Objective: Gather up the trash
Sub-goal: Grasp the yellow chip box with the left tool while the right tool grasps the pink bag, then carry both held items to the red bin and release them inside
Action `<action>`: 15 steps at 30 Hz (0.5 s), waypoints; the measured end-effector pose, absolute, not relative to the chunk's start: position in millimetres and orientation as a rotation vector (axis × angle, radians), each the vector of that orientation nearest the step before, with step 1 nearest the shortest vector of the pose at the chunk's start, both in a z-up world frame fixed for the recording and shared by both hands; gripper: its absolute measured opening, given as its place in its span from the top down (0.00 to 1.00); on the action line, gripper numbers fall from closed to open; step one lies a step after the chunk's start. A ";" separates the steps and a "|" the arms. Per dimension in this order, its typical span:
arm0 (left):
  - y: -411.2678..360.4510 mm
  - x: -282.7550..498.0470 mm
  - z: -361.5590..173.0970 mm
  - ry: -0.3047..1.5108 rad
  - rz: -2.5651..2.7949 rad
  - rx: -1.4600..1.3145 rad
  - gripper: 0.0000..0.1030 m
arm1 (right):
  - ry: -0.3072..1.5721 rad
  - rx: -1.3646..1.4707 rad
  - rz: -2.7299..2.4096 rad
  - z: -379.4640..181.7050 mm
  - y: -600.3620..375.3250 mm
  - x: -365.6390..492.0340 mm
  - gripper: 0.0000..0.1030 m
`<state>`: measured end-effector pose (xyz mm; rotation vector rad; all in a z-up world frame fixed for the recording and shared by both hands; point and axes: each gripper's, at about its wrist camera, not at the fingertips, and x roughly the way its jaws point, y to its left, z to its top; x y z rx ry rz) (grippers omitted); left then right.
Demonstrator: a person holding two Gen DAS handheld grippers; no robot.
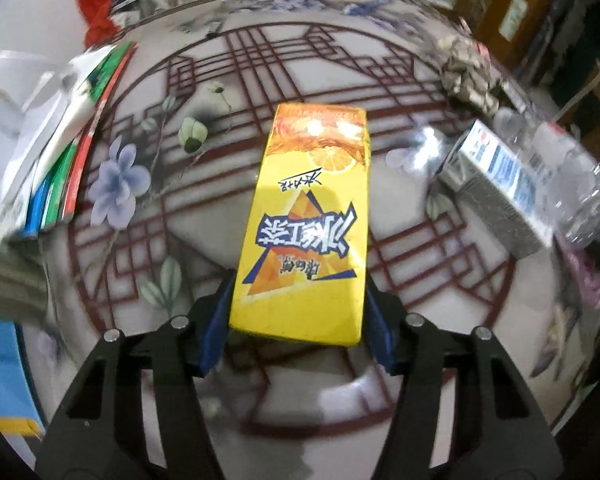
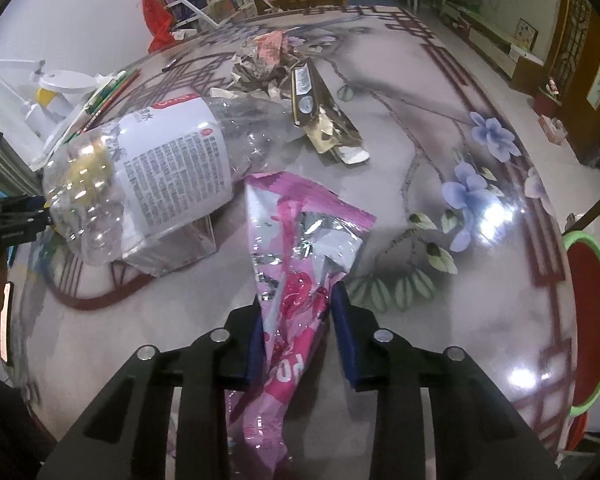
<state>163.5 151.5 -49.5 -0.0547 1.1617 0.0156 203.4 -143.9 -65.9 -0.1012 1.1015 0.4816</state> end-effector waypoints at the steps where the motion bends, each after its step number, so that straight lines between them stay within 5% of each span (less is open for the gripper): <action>1: 150.5 159.9 -45.9 1.155 0.021 -0.070 0.46 | 1.098 -0.100 0.483 -63.1 -146.9 200.5 0.72; 15: 84.1 100.0 21.1 1.005 -0.018 -0.142 0.46 | 1.004 -0.063 0.522 -4.4 -185.3 176.0 0.72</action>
